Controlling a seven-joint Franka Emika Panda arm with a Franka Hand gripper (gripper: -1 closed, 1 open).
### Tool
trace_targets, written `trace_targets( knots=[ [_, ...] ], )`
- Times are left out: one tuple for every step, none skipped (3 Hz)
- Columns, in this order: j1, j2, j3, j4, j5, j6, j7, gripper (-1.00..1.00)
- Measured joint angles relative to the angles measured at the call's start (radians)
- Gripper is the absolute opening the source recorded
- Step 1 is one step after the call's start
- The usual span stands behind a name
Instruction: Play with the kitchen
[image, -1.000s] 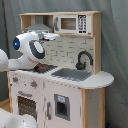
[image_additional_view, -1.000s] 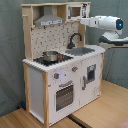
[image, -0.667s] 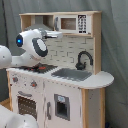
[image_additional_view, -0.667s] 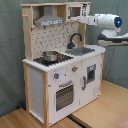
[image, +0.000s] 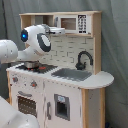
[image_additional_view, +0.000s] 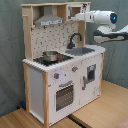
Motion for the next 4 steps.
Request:
trace_targets(
  knots=[
    [-0.049, 0.044, 0.061, 0.048, 0.000, 0.000, 0.000, 1.00],
    [-0.110, 0.062, 0.128, 0.099, 0.000, -0.002, 0.000, 1.00],
    [-0.175, 0.063, 0.177, 0.157, 0.000, -0.018, 0.000, 1.00],
    [-0.223, 0.063, 0.209, 0.199, 0.000, -0.018, 0.000, 1.00]
  ],
)
